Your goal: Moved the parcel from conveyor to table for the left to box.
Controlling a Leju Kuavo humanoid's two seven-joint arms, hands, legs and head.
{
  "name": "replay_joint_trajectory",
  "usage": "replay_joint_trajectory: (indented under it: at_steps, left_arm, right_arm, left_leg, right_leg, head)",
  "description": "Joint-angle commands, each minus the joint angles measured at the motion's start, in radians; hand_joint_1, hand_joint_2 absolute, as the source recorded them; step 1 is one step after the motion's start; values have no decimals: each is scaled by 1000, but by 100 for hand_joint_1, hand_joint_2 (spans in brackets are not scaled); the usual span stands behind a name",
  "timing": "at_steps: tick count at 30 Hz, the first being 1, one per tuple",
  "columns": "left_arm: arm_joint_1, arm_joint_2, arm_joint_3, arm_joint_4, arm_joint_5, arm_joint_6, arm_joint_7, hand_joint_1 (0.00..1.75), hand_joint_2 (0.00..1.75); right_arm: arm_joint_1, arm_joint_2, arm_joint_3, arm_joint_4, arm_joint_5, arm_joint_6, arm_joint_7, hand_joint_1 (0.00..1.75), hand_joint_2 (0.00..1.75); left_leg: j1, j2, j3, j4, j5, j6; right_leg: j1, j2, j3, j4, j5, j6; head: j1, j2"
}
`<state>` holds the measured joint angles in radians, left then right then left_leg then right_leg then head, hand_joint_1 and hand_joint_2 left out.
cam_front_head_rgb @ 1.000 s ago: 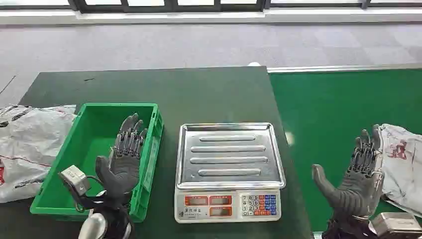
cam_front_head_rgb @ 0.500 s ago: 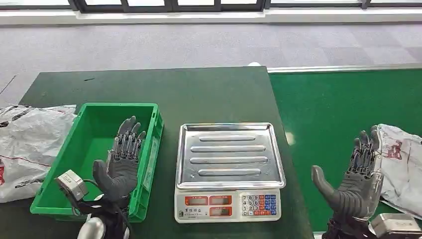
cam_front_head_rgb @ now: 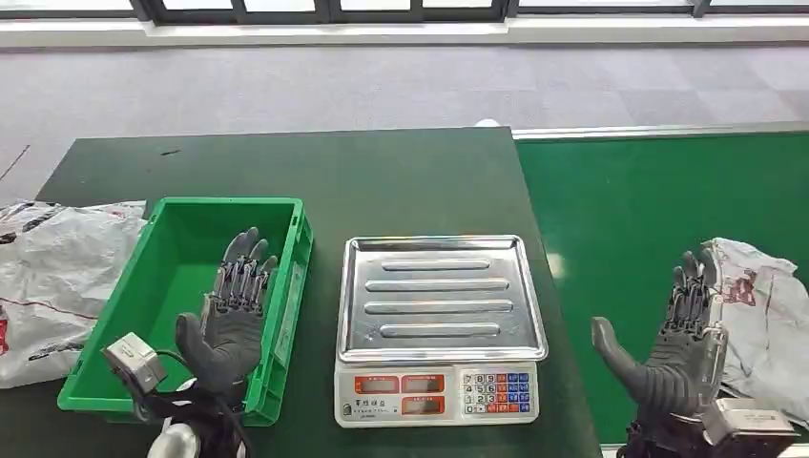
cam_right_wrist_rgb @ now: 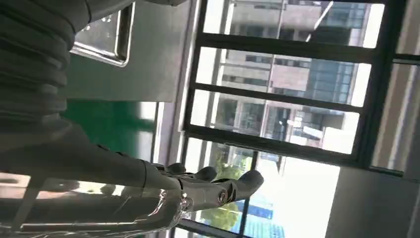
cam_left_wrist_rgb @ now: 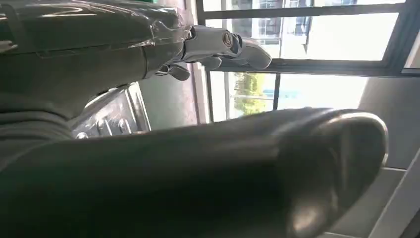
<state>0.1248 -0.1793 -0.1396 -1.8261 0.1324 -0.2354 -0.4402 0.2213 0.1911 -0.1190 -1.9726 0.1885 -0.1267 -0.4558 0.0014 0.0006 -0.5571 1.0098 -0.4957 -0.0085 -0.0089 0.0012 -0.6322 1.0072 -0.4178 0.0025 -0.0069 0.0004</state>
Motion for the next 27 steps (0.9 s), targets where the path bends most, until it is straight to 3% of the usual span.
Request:
replay_joint_trajectory:
  at_steps: [1, 5, 11, 15, 19, 22, 27]
  left_arm:
    - [17, 7, 10, 16, -9, -6, -2, 0, 0]
    - [14, 12, 1, 12, -24, 8, 8, 0, 0]
    - [12, 13, -1, 16, -25, 11, 7, 0, 0]
    - [-15, 20, -24, 30, -37, 26, 30, 0, 0]
    - [-43, 51, -31, 54, -44, 57, 47, 0, 0]
    - [-71, 69, -25, 89, -29, 49, 63, 0, 0]
    - [-96, 79, -27, 96, -149, 136, 5, 0, 0]
  right_arm:
    - [-69, -49, -151, 103, 203, -60, 110, 0, 175]
    - [-174, -188, -196, 252, 520, -160, 257, 0, 175]
    - [-180, -201, -190, 267, 515, -178, 268, 0, 175]
    - [-308, -355, -157, 470, 913, -231, 456, 0, 175]
    - [-515, -488, -65, 806, 1248, -104, 604, 0, 175]
    - [-642, -563, -3, 1108, 1288, -55, 624, 0, 175]
    - [-722, -608, -10, 1445, 1221, 12, 610, 0, 175]
  left_leg:
    - [0, 0, 1, -1, 0, 0]
    - [1, 2, 2, -1, 0, 0]
    - [-1, -1, 1, -2, 1, 2]
    - [-1, 2, 2, -2, 1, 2]
    - [-1, 6, 1, -1, 1, 3]
    - [-1, 8, 2, -1, 1, 3]
    - [-2, 0, 2, -2, 4, 6]
  right_leg:
    - [0, 0, 2, -2, 1, 0]
    - [1, 1, 2, -3, 1, 1]
    - [-1, -2, 3, -3, 2, 2]
    - [-1, 1, 2, -3, 3, 1]
    - [-1, 5, 2, -4, 5, 2]
    - [-1, 6, 2, -4, 6, 3]
    - [-2, -2, 5, -5, 7, 5]
  head:
    - [0, 0]
    - [0, 0]
    - [0, 0]
    - [0, 0]
    - [0, 0]
    - [0, 0]
    - [0, 0]
